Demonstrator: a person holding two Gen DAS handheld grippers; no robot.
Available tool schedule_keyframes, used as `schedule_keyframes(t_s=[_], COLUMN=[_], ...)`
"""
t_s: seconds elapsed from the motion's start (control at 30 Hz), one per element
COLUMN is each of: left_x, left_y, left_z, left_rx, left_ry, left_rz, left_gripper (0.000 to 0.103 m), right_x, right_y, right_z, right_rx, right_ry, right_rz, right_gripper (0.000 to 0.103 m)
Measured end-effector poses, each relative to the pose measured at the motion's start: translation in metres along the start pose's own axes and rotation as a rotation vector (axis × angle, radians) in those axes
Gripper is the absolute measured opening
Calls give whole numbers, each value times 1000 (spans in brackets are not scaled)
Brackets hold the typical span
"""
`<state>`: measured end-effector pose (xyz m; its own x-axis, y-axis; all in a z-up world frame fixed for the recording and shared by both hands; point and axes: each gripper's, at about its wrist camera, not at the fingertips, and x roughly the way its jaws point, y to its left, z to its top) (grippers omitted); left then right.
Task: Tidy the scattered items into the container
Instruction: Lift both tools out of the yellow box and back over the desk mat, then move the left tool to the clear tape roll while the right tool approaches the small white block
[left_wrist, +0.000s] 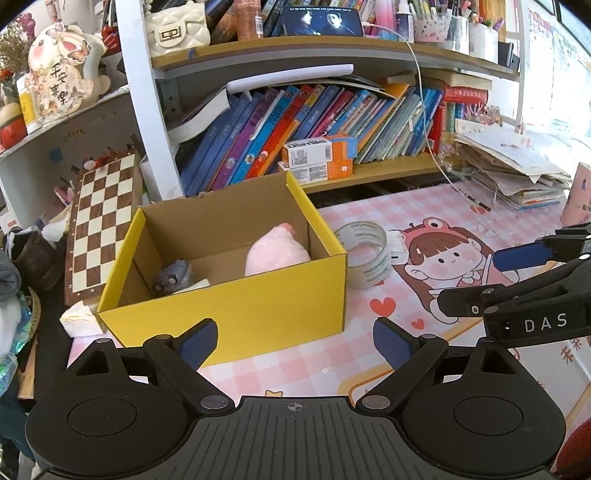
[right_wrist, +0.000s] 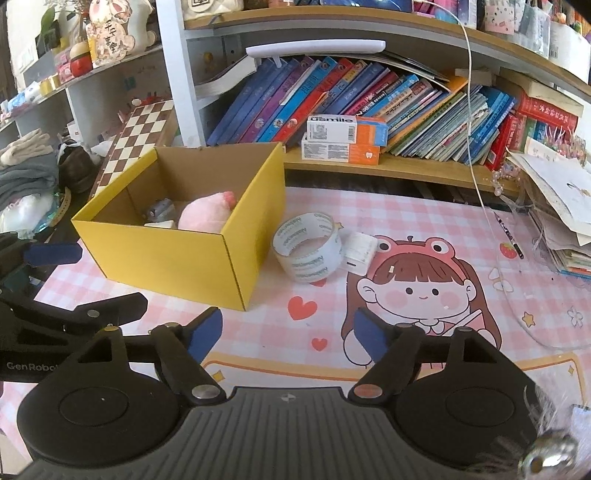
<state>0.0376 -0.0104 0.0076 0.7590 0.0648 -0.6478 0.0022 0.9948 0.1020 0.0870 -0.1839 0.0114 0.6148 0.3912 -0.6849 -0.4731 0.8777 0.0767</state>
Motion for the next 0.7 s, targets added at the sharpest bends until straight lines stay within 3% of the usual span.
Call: schedule_keyframes(t_s=[0.3, 0.7], left_x=[5, 16], left_y=[-13, -32], left_z=[5, 10], left_rx=[10, 34], left_ry=[6, 20], left_rz=[17, 19], left_gripper=[93, 93], right_x=[3, 8], right_y=[-18, -43], right_z=[1, 1], right_rx=[19, 28], right_ry=[-2, -14], right_rz=[-16, -40], right_gripper=[89, 90])
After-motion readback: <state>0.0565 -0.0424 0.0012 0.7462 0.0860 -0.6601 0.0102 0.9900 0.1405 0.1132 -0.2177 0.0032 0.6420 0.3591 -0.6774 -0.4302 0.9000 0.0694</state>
